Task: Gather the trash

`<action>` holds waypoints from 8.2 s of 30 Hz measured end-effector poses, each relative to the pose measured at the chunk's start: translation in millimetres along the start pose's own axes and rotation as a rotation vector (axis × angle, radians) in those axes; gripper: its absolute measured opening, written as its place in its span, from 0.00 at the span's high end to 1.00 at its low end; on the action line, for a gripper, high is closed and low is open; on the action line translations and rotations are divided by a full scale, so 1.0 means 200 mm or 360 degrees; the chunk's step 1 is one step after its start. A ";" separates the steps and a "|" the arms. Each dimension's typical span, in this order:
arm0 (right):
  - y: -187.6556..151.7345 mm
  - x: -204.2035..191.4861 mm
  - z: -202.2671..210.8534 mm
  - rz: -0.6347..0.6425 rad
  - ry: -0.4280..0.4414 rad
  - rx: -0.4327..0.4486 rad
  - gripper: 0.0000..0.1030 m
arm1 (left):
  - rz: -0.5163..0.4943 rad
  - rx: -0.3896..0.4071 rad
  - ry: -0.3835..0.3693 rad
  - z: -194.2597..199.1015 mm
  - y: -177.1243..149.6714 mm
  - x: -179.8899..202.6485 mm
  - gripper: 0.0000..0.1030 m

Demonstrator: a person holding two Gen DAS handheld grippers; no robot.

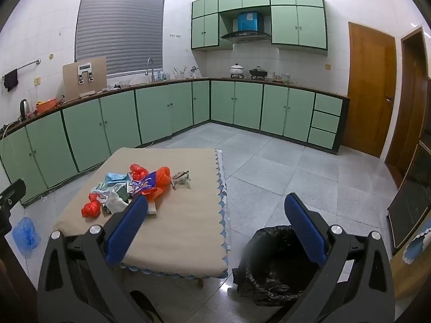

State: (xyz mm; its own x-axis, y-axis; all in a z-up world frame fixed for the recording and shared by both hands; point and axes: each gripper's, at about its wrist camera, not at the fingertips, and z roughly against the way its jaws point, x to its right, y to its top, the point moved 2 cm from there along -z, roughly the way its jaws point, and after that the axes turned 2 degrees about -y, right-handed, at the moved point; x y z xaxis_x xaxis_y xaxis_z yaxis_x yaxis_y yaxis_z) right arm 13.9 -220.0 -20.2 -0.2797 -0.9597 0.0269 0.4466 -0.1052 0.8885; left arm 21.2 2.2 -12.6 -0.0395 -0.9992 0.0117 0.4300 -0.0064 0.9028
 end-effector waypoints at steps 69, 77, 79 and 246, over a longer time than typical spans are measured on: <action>-0.03 0.02 -0.01 -0.0008 -0.0008 -0.0009 0.04 | -0.0014 -0.0017 -0.0009 -0.03 -0.02 0.03 0.06; -0.03 0.01 -0.02 0.0003 -0.0006 -0.0019 0.04 | -0.0015 -0.0029 -0.0003 -0.05 -0.02 0.02 0.06; -0.03 0.01 -0.03 0.0004 -0.0005 -0.0024 0.04 | -0.0034 -0.0043 -0.0009 -0.07 -0.02 0.02 0.06; -0.38 0.90 -0.83 -0.0408 -0.0192 -0.0463 0.33 | -0.0495 -0.0418 -0.0896 -1.10 -0.37 1.33 0.26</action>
State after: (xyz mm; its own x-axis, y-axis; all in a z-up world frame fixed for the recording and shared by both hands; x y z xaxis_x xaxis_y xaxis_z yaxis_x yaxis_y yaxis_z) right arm 70.4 -428.0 -159.6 -0.5035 -0.8570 -0.1097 0.5665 -0.4233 0.7070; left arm 178.3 -272.7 -170.4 -0.6274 -0.7768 0.0547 0.5242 -0.3694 0.7673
